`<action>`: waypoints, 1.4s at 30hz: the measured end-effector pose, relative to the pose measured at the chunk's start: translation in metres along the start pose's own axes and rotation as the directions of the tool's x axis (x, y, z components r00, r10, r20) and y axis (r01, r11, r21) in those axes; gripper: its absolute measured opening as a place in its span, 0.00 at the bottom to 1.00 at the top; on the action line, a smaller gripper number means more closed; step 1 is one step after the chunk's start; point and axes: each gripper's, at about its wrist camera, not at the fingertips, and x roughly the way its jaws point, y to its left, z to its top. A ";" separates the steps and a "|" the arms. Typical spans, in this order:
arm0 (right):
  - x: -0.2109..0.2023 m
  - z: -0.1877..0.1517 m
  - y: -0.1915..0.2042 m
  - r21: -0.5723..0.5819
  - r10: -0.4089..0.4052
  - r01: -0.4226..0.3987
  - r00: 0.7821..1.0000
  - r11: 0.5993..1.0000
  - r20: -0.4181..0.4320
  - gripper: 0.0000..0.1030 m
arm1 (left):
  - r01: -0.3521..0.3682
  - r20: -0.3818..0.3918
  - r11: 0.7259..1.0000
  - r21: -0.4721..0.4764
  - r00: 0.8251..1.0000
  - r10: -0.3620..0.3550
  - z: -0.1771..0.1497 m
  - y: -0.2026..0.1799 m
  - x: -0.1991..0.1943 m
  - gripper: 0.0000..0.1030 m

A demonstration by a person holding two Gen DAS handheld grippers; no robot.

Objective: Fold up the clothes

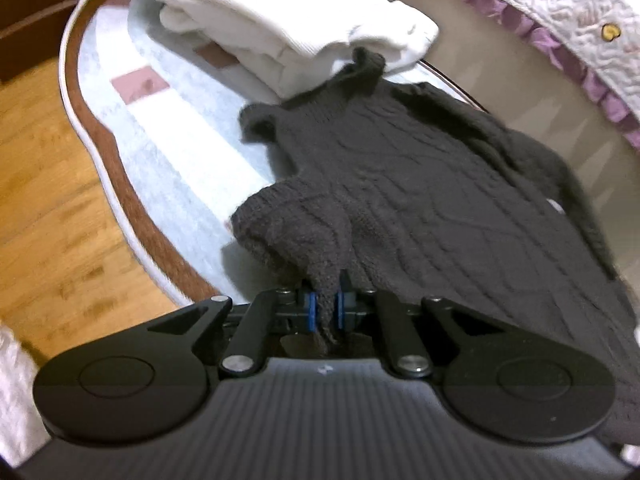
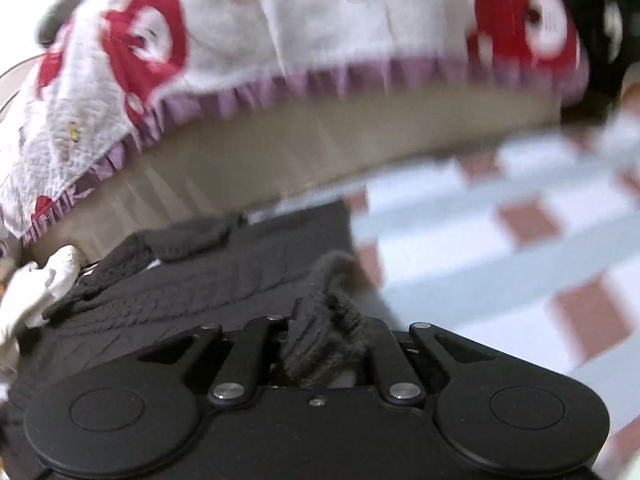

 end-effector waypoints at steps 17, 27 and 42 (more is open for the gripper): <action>0.007 -0.035 -0.049 -0.099 -0.240 0.221 0.935 0.970 -0.263 0.29 | -0.073 -0.151 0.997 0.020 0.986 0.076 -0.001 0.004 0.000 0.14; -0.040 0.034 -0.008 -0.068 0.060 -0.067 0.992 0.995 -0.109 0.66 | 0.021 0.012 0.983 0.183 1.000 -0.023 0.017 -0.047 -0.055 0.43; 0.201 0.075 -0.024 -0.204 -0.049 -0.011 0.956 0.979 -0.289 0.82 | 0.049 -0.045 0.909 0.414 0.998 -0.034 0.044 -0.158 0.095 0.41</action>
